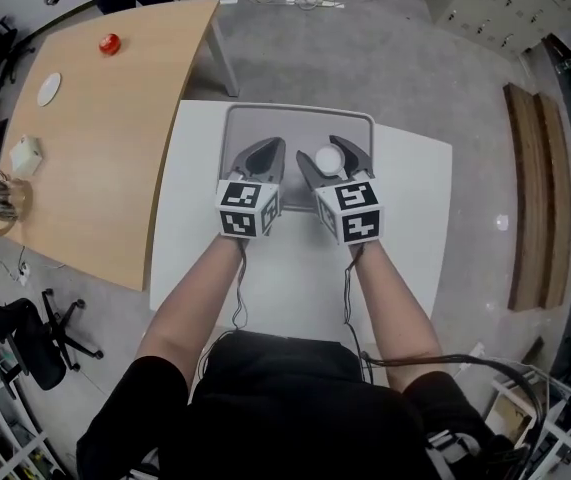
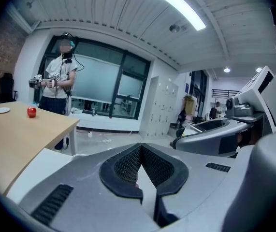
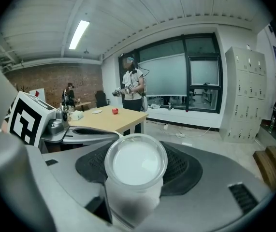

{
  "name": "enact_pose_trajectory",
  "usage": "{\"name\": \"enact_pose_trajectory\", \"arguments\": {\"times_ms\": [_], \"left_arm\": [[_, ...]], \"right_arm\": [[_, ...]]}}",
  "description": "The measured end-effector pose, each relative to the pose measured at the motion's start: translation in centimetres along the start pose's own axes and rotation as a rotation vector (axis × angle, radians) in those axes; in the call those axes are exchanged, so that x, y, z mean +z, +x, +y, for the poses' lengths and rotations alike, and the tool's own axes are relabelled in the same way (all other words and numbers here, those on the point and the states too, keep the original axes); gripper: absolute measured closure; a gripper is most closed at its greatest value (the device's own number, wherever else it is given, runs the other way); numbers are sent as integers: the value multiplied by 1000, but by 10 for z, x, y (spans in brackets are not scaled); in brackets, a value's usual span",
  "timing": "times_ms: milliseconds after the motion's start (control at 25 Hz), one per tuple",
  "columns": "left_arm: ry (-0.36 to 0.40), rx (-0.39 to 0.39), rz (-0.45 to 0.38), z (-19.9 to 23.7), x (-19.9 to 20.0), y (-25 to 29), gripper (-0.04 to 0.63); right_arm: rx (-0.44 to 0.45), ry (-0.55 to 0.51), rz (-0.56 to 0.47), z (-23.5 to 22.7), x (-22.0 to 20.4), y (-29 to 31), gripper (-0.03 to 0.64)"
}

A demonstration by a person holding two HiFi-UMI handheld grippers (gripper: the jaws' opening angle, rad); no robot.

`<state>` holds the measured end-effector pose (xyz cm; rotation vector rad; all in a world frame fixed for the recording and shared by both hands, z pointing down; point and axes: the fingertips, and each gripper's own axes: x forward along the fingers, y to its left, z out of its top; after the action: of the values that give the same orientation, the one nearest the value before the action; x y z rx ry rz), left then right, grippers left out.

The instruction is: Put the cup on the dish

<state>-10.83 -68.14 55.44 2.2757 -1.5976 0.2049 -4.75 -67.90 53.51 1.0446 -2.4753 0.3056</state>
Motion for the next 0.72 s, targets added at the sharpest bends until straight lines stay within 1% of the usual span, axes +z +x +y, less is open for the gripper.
{"name": "enact_pose_trajectory", "arguments": {"times_ms": [160, 320, 720], "left_arm": [[-9, -12, 32, 16, -23, 15, 588], [-9, -18, 50, 26, -35, 32, 588], [4, -4, 98, 45, -69, 65, 588]], "right_arm": [[-6, 1, 35, 0, -22, 27, 356], [-14, 3, 48, -7, -34, 48, 356], [-24, 23, 78, -21, -68, 88, 356]]}}
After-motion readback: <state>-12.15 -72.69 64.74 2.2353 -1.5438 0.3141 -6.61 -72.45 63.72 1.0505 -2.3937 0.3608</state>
